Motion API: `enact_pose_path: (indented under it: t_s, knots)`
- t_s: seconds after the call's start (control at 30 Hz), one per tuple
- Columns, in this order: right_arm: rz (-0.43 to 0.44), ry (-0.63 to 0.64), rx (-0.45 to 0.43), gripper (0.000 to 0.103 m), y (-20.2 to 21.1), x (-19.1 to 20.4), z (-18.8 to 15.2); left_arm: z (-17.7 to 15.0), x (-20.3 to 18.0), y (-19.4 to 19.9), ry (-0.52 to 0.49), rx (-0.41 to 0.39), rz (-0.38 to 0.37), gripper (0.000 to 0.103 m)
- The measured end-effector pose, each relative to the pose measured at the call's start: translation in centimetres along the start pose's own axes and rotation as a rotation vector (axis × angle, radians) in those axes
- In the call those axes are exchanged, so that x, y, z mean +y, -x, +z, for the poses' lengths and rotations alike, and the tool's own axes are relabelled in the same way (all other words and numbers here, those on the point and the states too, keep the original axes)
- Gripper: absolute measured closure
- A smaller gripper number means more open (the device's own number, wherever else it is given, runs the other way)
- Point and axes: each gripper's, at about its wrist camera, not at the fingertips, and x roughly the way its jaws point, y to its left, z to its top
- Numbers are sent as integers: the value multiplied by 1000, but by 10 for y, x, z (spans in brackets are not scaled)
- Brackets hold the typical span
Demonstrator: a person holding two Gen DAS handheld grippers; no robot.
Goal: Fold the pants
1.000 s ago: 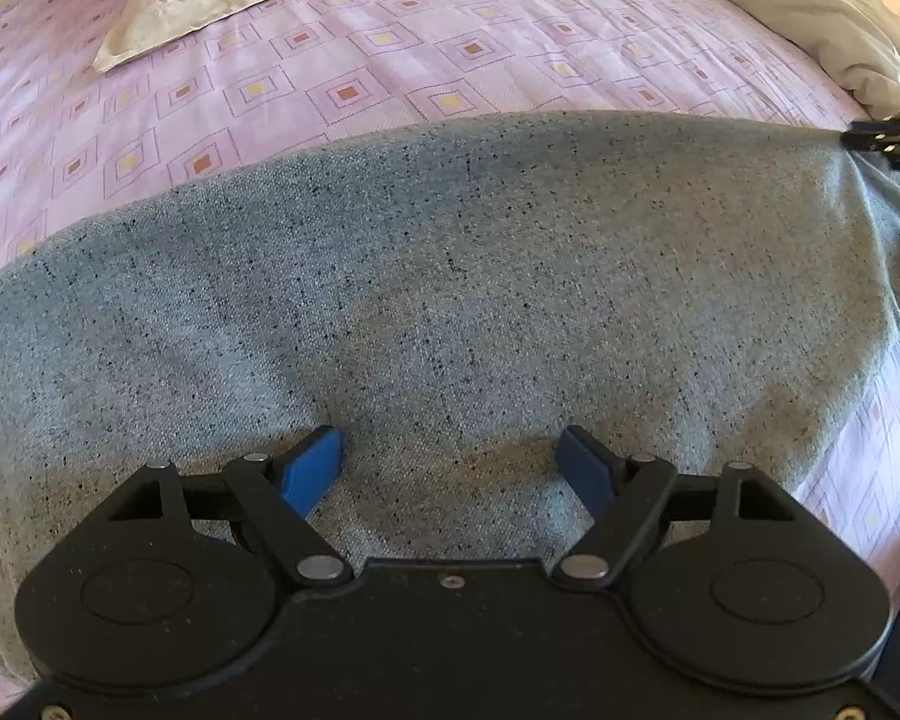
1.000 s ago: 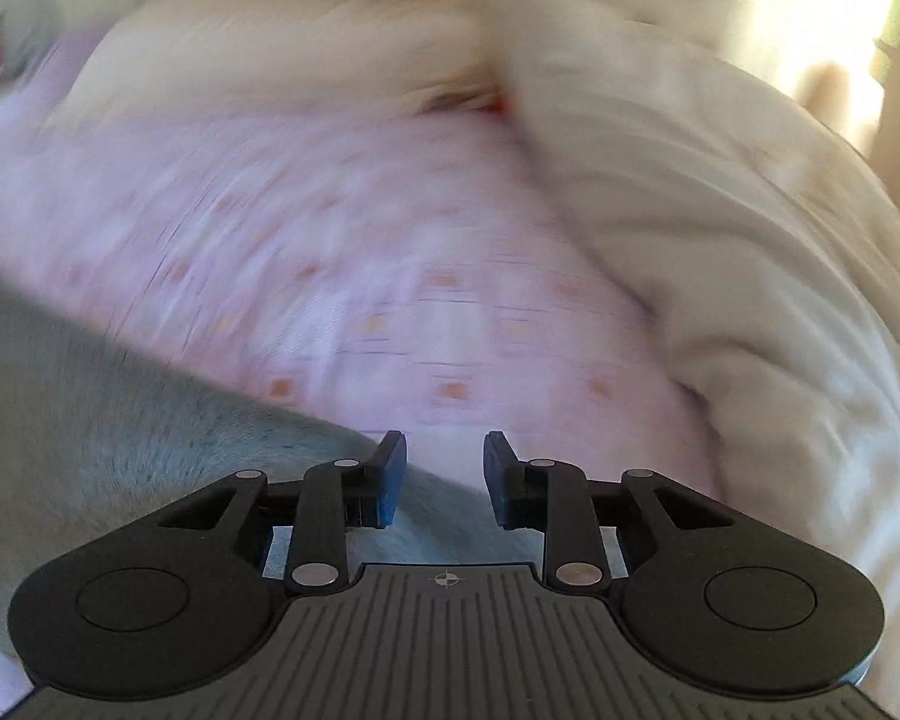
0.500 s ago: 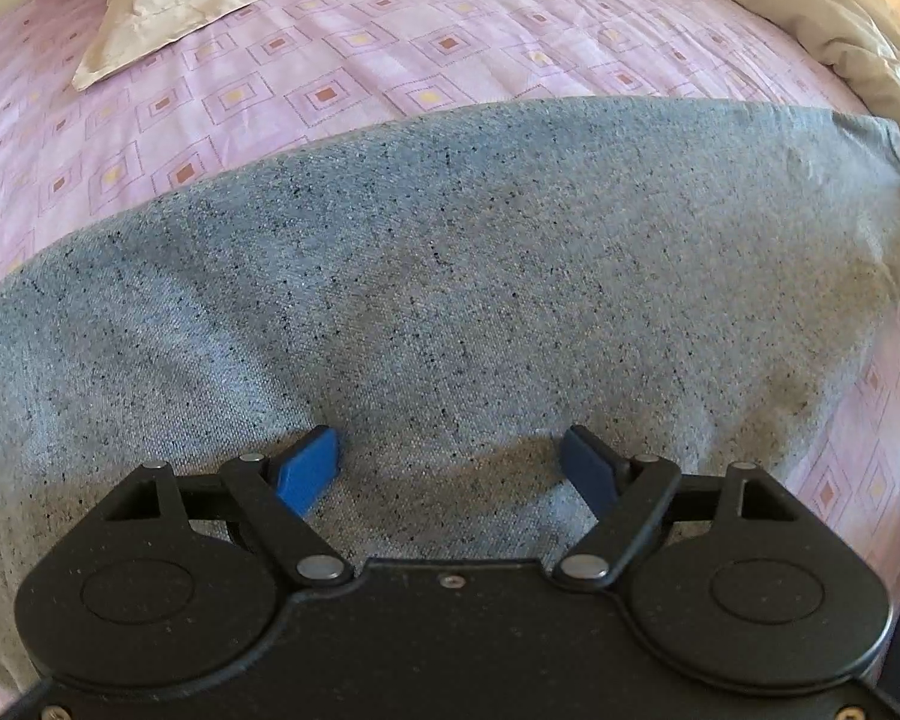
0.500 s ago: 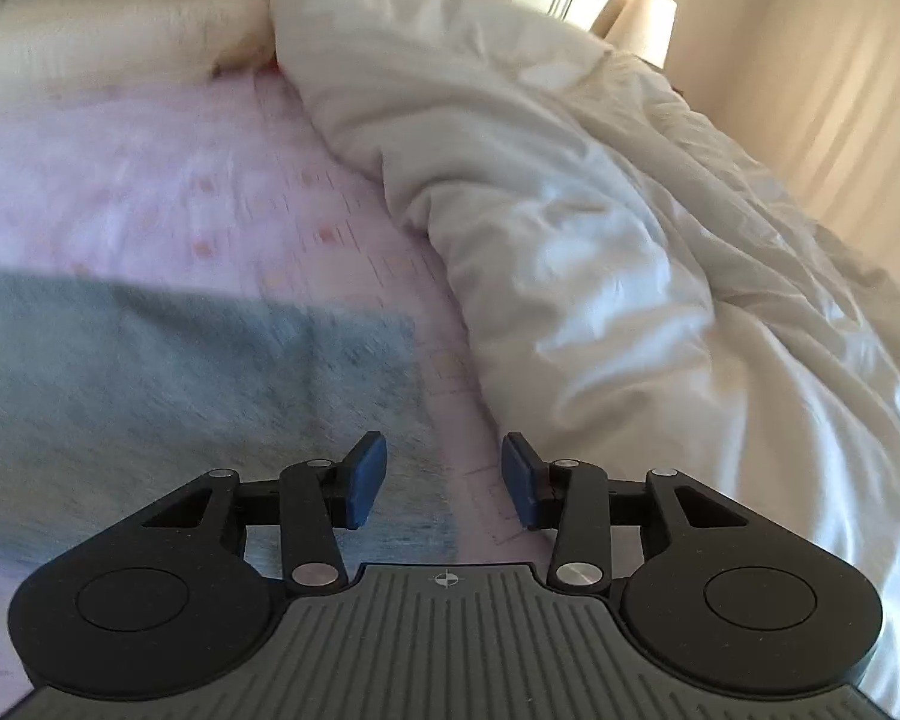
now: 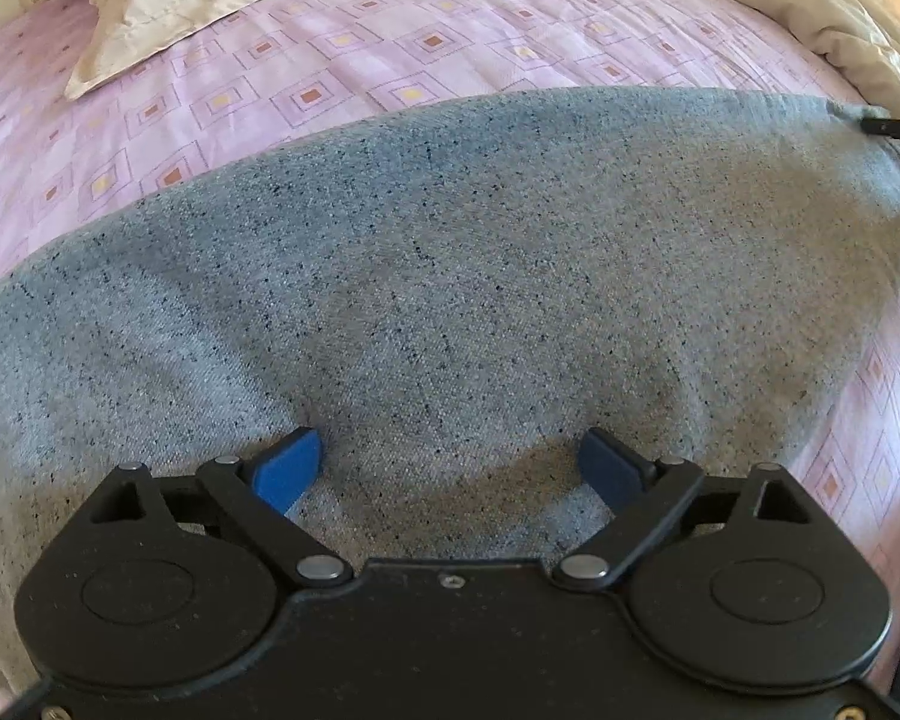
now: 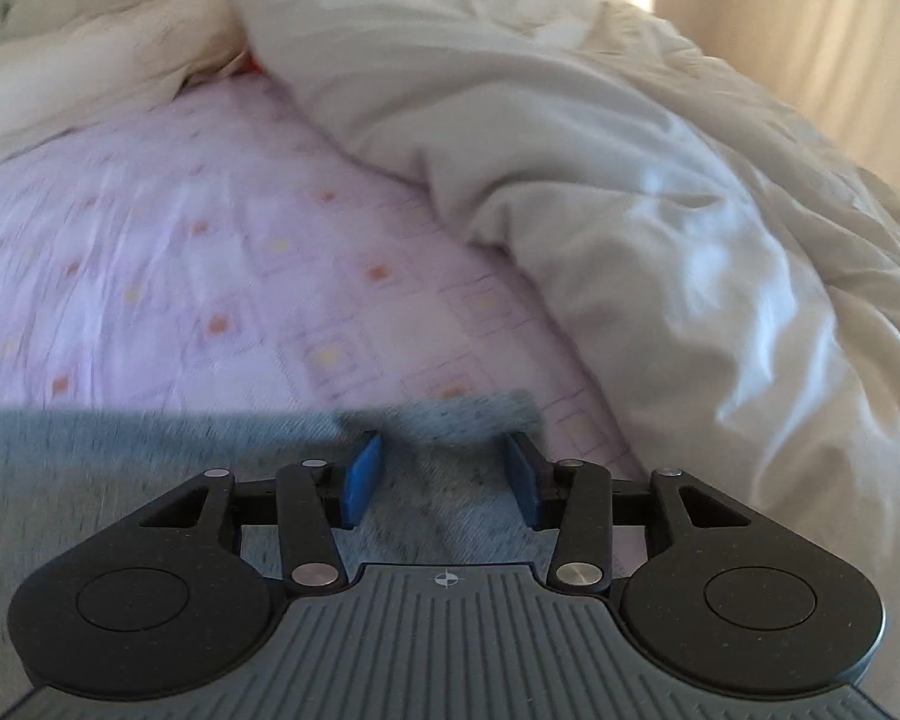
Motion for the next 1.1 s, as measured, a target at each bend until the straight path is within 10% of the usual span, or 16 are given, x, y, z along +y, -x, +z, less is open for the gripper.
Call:
enact_pose_path:
  t_s: [0.4, 0.87, 0.97, 1.03, 1.1]
  knots:
    - [281, -418, -66, 57, 97, -64, -83, -16, -7, 4, 14, 27, 38, 7]
    - [348, -818, -70, 54, 38, -83, -93, -19, -10, 2, 21, -7, 40, 1]
    - [340, -816, -70, 55, 28, -85, -83, -15, -10, 9, 30, -6, 32, 15]
    - [340, -802, -54, 93, 23, -85, -77, -5, -10, 18, 49, 0, -8, 30]
    - [304, -768, -27, 91, 26, -87, -80, 10, -13, 26, 90, -7, -55, 30]
